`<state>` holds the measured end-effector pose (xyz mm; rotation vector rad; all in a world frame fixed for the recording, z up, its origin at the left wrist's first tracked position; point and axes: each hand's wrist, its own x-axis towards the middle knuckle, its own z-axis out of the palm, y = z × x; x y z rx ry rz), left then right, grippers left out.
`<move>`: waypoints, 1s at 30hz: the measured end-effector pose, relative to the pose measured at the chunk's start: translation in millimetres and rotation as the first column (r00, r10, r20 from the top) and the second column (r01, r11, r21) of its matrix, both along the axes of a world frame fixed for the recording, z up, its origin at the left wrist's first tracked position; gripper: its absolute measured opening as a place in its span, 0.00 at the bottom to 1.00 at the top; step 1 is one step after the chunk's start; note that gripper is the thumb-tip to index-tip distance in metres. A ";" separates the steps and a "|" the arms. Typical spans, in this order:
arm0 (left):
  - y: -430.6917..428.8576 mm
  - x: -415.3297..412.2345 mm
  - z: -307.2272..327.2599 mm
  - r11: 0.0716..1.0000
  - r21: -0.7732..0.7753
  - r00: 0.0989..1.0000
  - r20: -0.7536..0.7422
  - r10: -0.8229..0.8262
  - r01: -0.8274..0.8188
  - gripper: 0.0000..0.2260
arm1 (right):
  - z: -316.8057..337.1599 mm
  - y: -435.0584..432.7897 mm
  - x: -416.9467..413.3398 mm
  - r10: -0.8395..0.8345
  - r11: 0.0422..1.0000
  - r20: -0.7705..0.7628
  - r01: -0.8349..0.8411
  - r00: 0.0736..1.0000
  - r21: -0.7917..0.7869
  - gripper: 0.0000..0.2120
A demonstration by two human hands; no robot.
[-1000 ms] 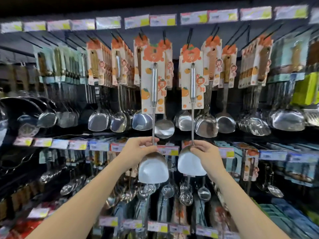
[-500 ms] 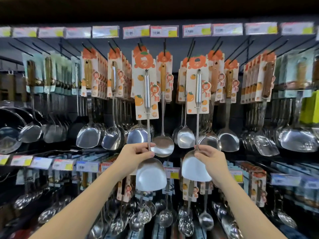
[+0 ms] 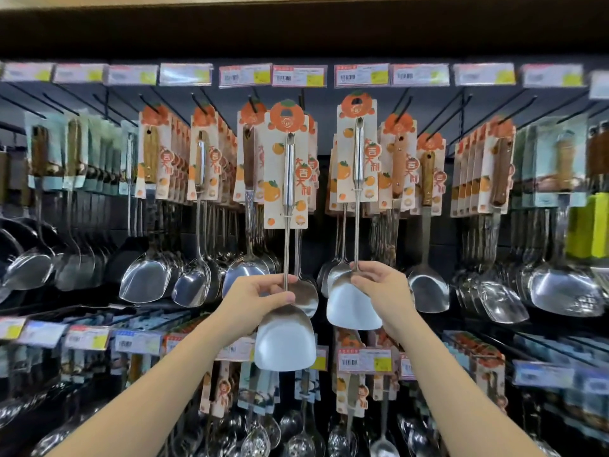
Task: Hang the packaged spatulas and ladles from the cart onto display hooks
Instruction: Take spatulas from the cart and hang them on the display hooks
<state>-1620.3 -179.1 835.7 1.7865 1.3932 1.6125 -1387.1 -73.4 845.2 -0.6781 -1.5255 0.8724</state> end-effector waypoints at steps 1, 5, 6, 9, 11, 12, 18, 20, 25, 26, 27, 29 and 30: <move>0.8 -0.2 1.3 1.000 0.006 1.000 -0.004 -0.003 0.003 0.11 | 3.1 1.7 -1.2 0.002 1.000 -0.008 -0.002 1.000 0.002 0.14; 4.5 -3.0 7.7 1.000 0.025 1.000 -0.016 -0.018 0.018 0.11 | 15.9 6.3 -7.1 0.001 1.000 -0.031 0.000 1.000 0.010 0.13; 5.2 -3.3 9.5 0.999 0.028 1.000 -0.021 -0.022 0.023 0.10 | 17.7 7.9 -8.6 -0.002 1.000 -0.030 0.002 1.000 0.009 0.12; 5.6 -3.6 15.4 0.999 0.024 0.999 -0.015 -0.034 0.034 0.06 | 19.2 11.4 -11.4 -0.023 1.000 -0.011 0.023 1.000 0.008 0.12; 6.6 -3.3 18.7 0.998 0.024 0.999 -0.012 -0.051 0.052 0.08 | 17.0 13.0 -11.7 -0.025 1.000 -0.012 0.025 1.000 -0.006 0.13; 7.4 -3.3 19.7 0.998 0.025 0.998 -0.017 -0.058 0.059 0.10 | 15.5 13.2 -11.6 -0.027 1.000 -0.013 0.027 1.000 -0.013 0.12; 15.4 -6.1 20.3 0.997 0.057 0.997 -0.046 -0.055 0.058 0.12 | 8.1 17.1 -10.3 -0.056 0.998 -0.015 0.056 0.998 -0.003 0.12; 16.8 -7.1 19.7 0.996 0.065 0.998 -0.039 -0.058 0.061 0.12 | 11.8 20.2 -11.9 -0.060 0.998 -0.014 0.059 0.998 -0.013 0.13; 19.4 -11.7 20.7 0.996 0.065 0.997 -0.051 -0.051 0.054 0.12 | 19.6 36.7 -23.5 -0.050 0.997 -0.022 0.048 0.999 -0.063 0.11; 20.6 -13.0 20.5 0.996 0.068 0.997 -0.055 -0.050 0.053 0.12 | 19.3 42.4 -26.7 -0.058 0.996 -0.009 0.057 0.998 -0.071 0.11; 21.1 -13.4 20.6 0.996 0.070 0.997 -0.059 -0.049 0.053 0.12 | 19.1 47.8 -29.7 -0.069 0.995 0.011 0.070 0.998 -0.078 0.11; 22.9 -12.8 19.9 0.996 0.074 0.997 -0.065 -0.048 0.053 0.12 | 18.7 60.0 -34.2 -0.095 0.991 0.043 0.099 0.995 -0.091 0.12; 24.5 -12.0 19.4 0.996 0.075 0.997 -0.062 -0.050 0.054 0.12 | 19.4 65.6 -35.6 -0.108 0.989 0.068 0.114 0.992 -0.095 0.12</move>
